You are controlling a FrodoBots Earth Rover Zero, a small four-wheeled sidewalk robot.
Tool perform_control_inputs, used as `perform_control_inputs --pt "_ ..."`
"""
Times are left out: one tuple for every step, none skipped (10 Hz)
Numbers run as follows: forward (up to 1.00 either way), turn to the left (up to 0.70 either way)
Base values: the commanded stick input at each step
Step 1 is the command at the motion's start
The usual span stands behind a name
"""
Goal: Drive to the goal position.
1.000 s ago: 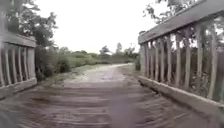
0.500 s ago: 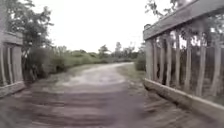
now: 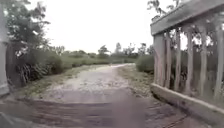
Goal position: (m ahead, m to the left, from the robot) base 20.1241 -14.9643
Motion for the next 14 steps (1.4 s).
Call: perform_control_inputs --pt "0.70 0.00" --pt "0.70 0.00" --pt "0.70 0.00" --pt "0.70 0.00" --pt "0.70 0.00" --pt "0.70 0.00" --pt "0.70 0.00" --pt "0.70 0.00" --pt "0.70 0.00" --pt "0.70 0.00" --pt "0.70 0.00" --pt "0.70 0.00" --pt "0.70 0.00" --pt "0.70 0.00"
